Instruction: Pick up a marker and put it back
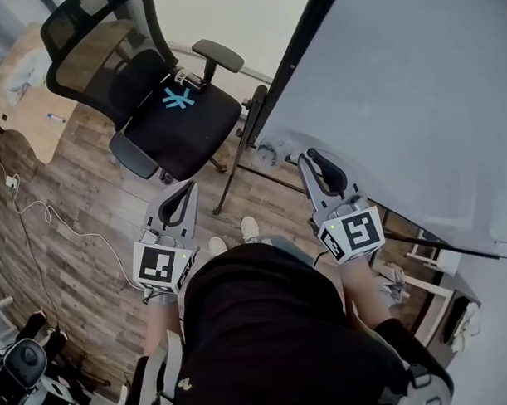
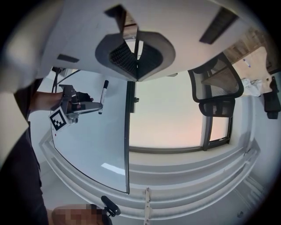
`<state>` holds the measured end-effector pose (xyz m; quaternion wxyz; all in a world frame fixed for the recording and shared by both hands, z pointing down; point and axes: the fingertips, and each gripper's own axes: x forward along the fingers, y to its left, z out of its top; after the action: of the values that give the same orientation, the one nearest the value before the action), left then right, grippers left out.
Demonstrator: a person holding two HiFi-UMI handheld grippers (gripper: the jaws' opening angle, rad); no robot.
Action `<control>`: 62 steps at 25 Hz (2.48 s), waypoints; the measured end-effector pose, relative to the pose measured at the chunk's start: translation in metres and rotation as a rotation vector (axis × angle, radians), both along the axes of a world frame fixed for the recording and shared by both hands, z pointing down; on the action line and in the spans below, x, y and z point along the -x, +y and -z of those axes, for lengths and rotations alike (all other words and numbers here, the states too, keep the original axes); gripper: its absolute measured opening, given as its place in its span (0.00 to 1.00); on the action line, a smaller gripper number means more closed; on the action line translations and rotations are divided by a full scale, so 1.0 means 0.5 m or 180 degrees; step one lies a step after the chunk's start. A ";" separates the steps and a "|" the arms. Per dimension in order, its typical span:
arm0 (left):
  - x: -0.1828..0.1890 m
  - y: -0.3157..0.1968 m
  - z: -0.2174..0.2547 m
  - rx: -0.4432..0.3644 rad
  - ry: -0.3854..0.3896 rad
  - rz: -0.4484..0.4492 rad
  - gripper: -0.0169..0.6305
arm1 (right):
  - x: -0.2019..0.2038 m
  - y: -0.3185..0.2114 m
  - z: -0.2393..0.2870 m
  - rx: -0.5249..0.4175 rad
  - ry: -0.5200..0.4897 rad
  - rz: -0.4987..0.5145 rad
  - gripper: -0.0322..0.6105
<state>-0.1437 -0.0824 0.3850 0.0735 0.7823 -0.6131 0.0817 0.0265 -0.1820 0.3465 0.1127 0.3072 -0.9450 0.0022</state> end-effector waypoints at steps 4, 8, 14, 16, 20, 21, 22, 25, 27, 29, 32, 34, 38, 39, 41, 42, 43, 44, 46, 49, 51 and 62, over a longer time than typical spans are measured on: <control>0.018 0.023 -0.007 0.0046 -0.0013 0.0146 0.04 | 0.037 -0.008 -0.017 0.0012 0.0044 0.0157 0.17; 0.035 0.040 -0.008 0.0097 0.0004 0.0304 0.03 | 0.068 -0.021 -0.042 0.0056 0.0081 0.0307 0.17; 0.052 0.063 -0.012 0.0127 -0.0035 0.0498 0.03 | 0.106 -0.026 -0.081 0.0167 0.0150 0.0505 0.17; 0.056 0.068 -0.016 0.0136 -0.0065 0.0563 0.04 | 0.115 -0.029 -0.102 0.0205 0.0187 0.0566 0.17; 0.065 0.089 -0.017 0.0172 -0.0060 0.0664 0.04 | 0.134 -0.025 -0.135 0.0261 0.0274 0.0660 0.17; 0.065 0.095 -0.015 0.0212 -0.0028 0.0693 0.03 | 0.136 -0.024 -0.141 0.0280 0.0294 0.0677 0.17; 0.065 0.100 -0.014 0.0245 -0.0003 0.0722 0.03 | 0.138 -0.025 -0.148 0.0298 0.0316 0.0691 0.17; 0.069 0.112 -0.018 0.0240 -0.0028 0.0776 0.04 | 0.144 -0.028 -0.171 0.0345 0.0372 0.0727 0.17; 0.072 0.118 -0.023 0.0218 -0.0071 0.0793 0.04 | 0.149 -0.028 -0.186 0.0367 0.0402 0.0750 0.17; 0.073 0.125 -0.027 0.0257 -0.0053 0.0825 0.03 | 0.152 -0.029 -0.199 0.0382 0.0430 0.0768 0.17; 0.074 0.132 -0.034 0.0304 -0.0025 0.0873 0.04 | 0.154 -0.031 -0.219 0.0411 0.0469 0.0775 0.17; 0.076 0.134 -0.038 0.0324 -0.0019 0.0898 0.04 | 0.155 -0.032 -0.232 0.0423 0.0514 0.0784 0.17; 0.080 0.142 -0.044 0.0370 0.0014 0.0943 0.04 | 0.157 -0.028 -0.248 0.0404 0.0599 0.0794 0.17; 0.082 0.145 -0.045 0.0369 0.0020 0.0954 0.04 | 0.157 -0.027 -0.250 0.0405 0.0610 0.0793 0.17; 0.084 0.146 -0.047 0.0342 0.0012 0.0966 0.04 | 0.157 -0.027 -0.255 0.0406 0.0640 0.0792 0.17; 0.085 0.146 -0.048 0.0319 -0.0003 0.0964 0.03 | 0.157 -0.028 -0.257 0.0400 0.0658 0.0795 0.17; 0.086 0.146 -0.049 0.0301 -0.0014 0.0963 0.03 | 0.157 -0.028 -0.259 0.0388 0.0679 0.0800 0.17; 0.086 0.146 -0.048 0.0287 -0.0022 0.0961 0.04 | 0.158 -0.027 -0.260 0.0373 0.0702 0.0805 0.17; 0.085 0.151 -0.046 0.0301 -0.0002 0.0966 0.04 | 0.159 -0.023 -0.259 0.0348 0.0746 0.0809 0.17; 0.085 0.154 -0.044 0.0368 0.0049 0.0983 0.04 | 0.162 -0.022 -0.258 0.0326 0.0767 0.0799 0.17; 0.086 0.155 -0.044 0.0361 0.0040 0.0980 0.03 | 0.164 -0.023 -0.257 0.0318 0.0773 0.0791 0.17; 0.086 0.156 -0.046 0.0270 -0.0011 0.0977 0.04 | 0.161 -0.026 -0.259 0.0354 0.0770 0.0765 0.18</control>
<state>-0.1867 -0.0045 0.4081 0.1171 0.6754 -0.7216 0.0966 -0.0540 -0.1950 0.4763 0.2417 0.1834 -0.9529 0.0040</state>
